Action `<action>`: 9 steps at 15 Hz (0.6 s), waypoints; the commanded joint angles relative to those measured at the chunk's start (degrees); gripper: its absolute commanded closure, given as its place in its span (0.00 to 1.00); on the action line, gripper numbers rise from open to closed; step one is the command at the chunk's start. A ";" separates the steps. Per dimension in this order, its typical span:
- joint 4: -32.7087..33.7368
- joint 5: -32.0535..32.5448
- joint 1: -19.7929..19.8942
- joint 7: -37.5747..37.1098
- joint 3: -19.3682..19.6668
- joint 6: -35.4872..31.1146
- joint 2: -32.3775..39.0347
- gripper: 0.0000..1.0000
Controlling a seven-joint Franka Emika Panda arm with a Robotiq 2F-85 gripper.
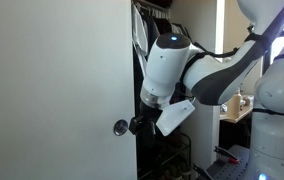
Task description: Slide the closet door slightly to the right
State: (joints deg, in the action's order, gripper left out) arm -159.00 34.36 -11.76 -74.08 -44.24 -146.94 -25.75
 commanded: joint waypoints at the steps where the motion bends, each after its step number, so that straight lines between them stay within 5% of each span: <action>1: -0.01 10.00 5.44 -4.87 -0.78 -5.04 3.12 0.00; 9: 0.87 26.88 14.59 -12.88 -0.82 -15.05 5.88 0.00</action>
State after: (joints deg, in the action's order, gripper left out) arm -158.96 57.10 -0.23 -83.95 -44.33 -158.90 -20.77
